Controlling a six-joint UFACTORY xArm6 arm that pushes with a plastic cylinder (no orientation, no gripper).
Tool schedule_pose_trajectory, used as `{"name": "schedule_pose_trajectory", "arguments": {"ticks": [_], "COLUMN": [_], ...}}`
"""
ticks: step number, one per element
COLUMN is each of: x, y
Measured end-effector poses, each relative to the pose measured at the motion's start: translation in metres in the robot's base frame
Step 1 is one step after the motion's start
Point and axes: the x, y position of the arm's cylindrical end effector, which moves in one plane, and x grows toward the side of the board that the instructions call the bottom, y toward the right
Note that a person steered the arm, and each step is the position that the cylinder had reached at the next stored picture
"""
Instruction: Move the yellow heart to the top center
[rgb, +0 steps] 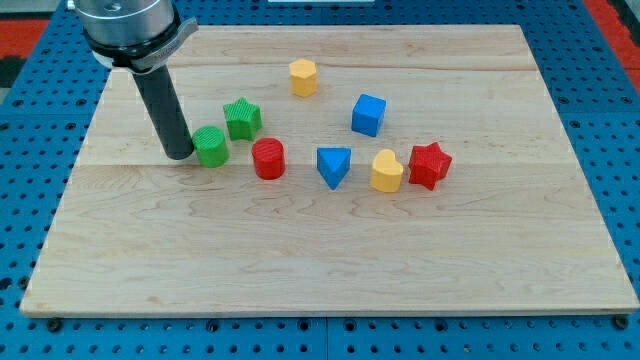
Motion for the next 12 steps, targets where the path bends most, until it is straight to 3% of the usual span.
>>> {"name": "schedule_pose_trajectory", "arguments": {"ticks": [2, 3, 4, 7, 10, 12], "x": [-0.003, 0.058, 0.039, -0.007, -0.021, -0.080], "y": [0.002, -0.001, 0.071, 0.076, 0.079, 0.032]}}
